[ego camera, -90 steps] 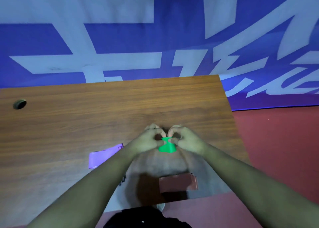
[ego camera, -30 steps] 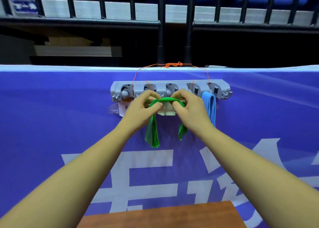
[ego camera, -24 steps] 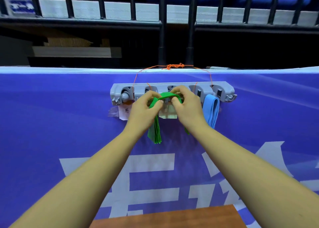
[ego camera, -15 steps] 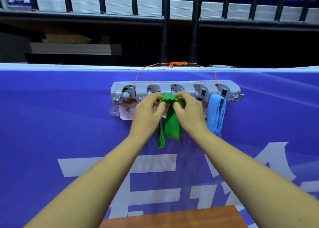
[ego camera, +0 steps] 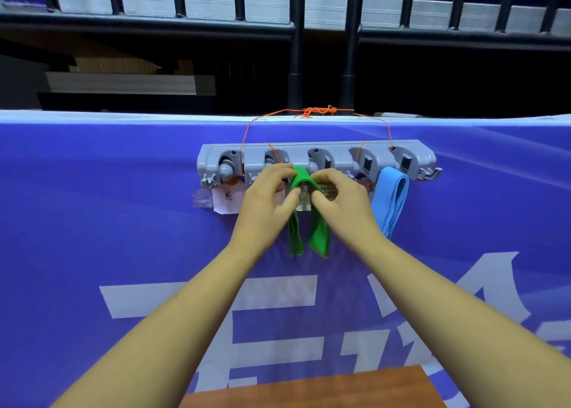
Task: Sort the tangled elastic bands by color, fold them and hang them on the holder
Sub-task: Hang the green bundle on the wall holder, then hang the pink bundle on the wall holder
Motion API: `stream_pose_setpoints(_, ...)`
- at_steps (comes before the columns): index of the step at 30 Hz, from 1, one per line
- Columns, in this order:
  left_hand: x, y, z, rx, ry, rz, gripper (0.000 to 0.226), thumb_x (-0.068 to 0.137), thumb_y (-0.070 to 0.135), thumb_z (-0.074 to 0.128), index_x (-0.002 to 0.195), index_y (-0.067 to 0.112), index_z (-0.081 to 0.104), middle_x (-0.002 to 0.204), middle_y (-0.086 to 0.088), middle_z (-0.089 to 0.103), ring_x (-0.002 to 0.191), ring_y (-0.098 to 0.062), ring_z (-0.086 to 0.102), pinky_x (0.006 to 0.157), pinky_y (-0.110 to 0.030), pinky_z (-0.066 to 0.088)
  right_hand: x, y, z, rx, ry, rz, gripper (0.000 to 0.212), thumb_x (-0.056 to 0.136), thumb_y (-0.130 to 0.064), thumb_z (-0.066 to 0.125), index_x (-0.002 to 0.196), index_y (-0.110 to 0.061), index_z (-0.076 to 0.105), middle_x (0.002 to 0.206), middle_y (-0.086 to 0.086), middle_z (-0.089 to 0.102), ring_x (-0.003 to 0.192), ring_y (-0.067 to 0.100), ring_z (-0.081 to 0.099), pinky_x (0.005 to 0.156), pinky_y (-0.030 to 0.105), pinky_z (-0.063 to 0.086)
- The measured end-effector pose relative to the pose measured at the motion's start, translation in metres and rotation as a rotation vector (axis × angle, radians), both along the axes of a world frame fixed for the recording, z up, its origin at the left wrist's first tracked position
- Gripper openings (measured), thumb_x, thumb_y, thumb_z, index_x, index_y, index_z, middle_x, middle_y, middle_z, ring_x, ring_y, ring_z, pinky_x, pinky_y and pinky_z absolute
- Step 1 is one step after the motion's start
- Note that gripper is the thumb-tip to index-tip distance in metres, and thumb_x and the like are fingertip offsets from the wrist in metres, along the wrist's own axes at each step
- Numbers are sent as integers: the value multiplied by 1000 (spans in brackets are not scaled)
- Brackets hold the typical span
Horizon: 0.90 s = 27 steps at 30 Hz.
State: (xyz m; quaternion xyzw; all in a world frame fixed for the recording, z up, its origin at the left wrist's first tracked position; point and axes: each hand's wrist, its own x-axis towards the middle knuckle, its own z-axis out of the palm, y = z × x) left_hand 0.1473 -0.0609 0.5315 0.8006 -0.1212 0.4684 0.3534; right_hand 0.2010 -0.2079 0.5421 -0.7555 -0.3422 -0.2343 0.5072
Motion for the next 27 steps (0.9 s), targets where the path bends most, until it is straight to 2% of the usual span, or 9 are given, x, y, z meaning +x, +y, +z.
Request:
stream_pose_setpoints(2, 0, -1, 0, -85, 36, -83, 34, 91, 10, 62, 123, 20, 61, 121, 6, 64, 111, -9, 62, 98, -29, 50, -2, -1, -1, 31, 0, 59, 25, 86, -8, 63, 109, -18, 66, 100, -10, 70, 92, -5, 63, 82, 7, 46)
stream_pose_setpoints(5, 1, -1, -2, -43, 20, -101, 27, 93, 14, 60, 120, 19, 65, 117, 6, 63, 112, -14, 62, 98, -37, 51, -1, -1, -4, 69, -2, 131, 24, 90, -10, 63, 114, -14, 65, 106, -6, 70, 98, 1, 65, 90, 17, 50)
stream_pose_setpoints(8, 3, -2, -3, -39, 10, -74, 25, 95, 14, 58, 118, 16, 66, 118, 6, 62, 114, -12, 59, 99, -38, 49, 4, 1, -7, 100, -19, 97, 24, 90, -9, 61, 112, -14, 68, 108, -4, 70, 101, 6, 65, 93, 30, 53)
stream_pose_setpoints(10, 4, -2, -3, -44, 1, -44, 24, 95, 13, 58, 118, 14, 66, 117, 7, 63, 114, -10, 59, 99, -37, 48, 4, 3, -7, 125, -35, 80, 23, 91, -10, 60, 112, -15, 70, 109, -3, 70, 104, 10, 64, 93, 34, 52)
stream_pose_setpoints(14, 4, -4, -1, -131, 0, -36, 26, 95, 14, 59, 120, 17, 65, 115, 8, 66, 107, -7, 61, 96, -32, 50, 1, 6, -5, 133, -38, 80, 24, 93, -9, 59, 114, -14, 70, 110, -3, 69, 105, 8, 63, 93, 30, 52)
stream_pose_setpoints(16, 3, -5, -3, -93, 4, -50, 25, 95, 16, 59, 119, 16, 65, 115, 6, 66, 110, -9, 61, 96, -34, 50, 1, 5, -5, 120, -28, 67, 24, 91, -9, 59, 112, -15, 70, 109, -4, 69, 103, 7, 63, 93, 31, 52)
stream_pose_setpoints(20, -1, -5, -4, -96, 10, -65, 27, 96, 18, 57, 122, 19, 66, 115, 8, 64, 112, -8, 60, 96, -30, 50, -1, 2, -7, 128, 22, 102, 22, 89, -23, 64, 110, -18, 70, 108, -7, 70, 105, 9, 64, 94, 35, 52)
stream_pose_setpoints(24, 1, -8, -2, -89, 12, -49, 27, 97, 18, 55, 120, 15, 68, 118, 4, 64, 116, -9, 58, 99, -33, 48, -3, 7, -4, 181, 15, 87, 18, 93, -18, 62, 108, -15, 71, 105, -4, 71, 100, 7, 65, 91, 30, 53)
stream_pose_setpoints(27, 1, -10, -2, -89, 4, -25, 25, 97, 17, 56, 118, 16, 67, 114, 6, 65, 109, -9, 60, 96, -32, 50, -5, 7, -2, 220, 39, 97, 19, 94, -14, 60, 109, -13, 70, 103, -4, 72, 96, 4, 66, 89, 23, 52)
